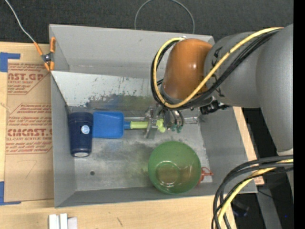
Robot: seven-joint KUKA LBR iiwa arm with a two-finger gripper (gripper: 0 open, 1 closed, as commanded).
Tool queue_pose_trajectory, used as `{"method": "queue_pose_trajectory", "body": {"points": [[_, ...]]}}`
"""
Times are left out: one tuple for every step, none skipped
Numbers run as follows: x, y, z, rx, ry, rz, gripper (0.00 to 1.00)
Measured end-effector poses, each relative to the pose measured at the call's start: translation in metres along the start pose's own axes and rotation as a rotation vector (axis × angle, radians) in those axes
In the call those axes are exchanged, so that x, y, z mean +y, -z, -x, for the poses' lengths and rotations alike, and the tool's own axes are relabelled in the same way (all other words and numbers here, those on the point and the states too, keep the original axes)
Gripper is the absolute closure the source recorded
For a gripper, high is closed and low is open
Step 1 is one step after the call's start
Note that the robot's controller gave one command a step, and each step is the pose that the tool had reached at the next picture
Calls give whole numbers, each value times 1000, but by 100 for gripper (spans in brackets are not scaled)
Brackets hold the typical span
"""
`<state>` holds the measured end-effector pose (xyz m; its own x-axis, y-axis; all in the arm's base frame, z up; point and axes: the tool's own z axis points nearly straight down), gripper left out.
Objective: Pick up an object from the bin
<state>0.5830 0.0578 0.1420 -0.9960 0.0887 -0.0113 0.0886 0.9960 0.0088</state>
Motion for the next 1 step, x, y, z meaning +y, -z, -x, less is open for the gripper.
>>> {"method": "queue_pose_trajectory", "body": {"points": [[1, 6, -12, 5, 5, -1, 100]]}}
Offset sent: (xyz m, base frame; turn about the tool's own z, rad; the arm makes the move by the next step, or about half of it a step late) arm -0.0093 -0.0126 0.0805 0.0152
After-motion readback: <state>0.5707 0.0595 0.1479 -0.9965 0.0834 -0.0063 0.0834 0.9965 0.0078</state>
